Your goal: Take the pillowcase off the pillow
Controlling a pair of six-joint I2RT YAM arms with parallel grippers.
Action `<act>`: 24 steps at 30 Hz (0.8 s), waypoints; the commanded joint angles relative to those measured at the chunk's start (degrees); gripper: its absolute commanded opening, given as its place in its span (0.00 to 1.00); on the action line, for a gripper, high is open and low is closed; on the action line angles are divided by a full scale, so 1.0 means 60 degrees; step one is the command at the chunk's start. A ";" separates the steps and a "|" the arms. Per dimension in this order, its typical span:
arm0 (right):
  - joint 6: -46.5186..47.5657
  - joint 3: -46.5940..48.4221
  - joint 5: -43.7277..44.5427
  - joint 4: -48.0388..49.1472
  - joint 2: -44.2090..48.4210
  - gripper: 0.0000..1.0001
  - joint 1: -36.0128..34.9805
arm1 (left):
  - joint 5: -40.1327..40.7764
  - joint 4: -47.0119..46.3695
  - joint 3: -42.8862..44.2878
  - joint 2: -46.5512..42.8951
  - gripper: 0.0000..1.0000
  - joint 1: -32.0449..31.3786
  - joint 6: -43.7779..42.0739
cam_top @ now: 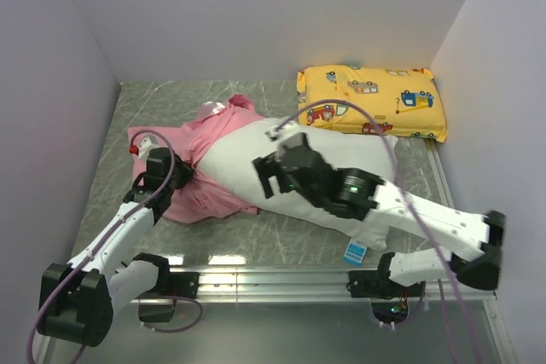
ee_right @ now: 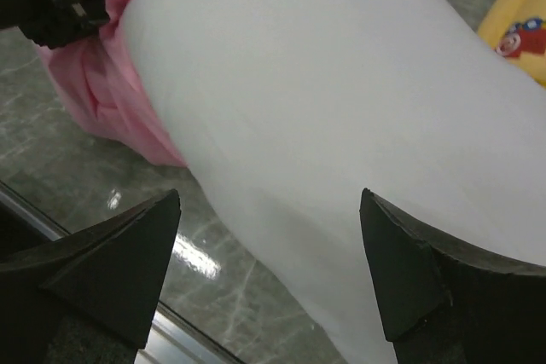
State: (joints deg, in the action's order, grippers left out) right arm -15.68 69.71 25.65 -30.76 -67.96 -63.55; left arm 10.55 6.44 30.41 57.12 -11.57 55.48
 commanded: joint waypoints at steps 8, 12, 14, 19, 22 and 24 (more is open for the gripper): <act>0.1399 0.2837 0.1917 0.0062 -0.5926 0.91 -0.0337 | 0.0380 0.0376 0.0043 -0.0028 0.01 -0.0430 0.0260; 0.0564 0.2227 0.1558 0.0014 -0.5699 0.20 0.0365 | 0.0644 0.0509 0.0000 -0.0043 0.00 -0.0298 0.0216; 0.0184 0.1540 0.1205 0.0147 -0.5082 0.00 0.0950 | 0.0587 0.0495 -0.0132 -0.0116 0.01 -0.0108 0.0260; -0.0666 0.0088 -0.0694 0.0556 -0.2110 0.00 0.2546 | 0.0206 0.0494 -0.0191 -0.0292 0.00 0.0990 0.0099; -0.0814 -0.0602 -0.1285 0.0792 -0.0526 0.00 0.3631 | 0.0088 0.0597 -0.0089 -0.0336 0.01 0.1503 -0.0018; -0.0843 -0.0691 -0.1725 0.0602 0.0219 0.00 0.4203 | 0.0059 0.0582 -0.0001 -0.0321 0.01 0.1708 -0.0092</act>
State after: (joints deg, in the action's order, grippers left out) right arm -19.79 65.65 10.11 -22.61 -76.66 -45.12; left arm -0.51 4.91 30.46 54.96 -7.42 57.95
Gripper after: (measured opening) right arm 0.039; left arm 0.012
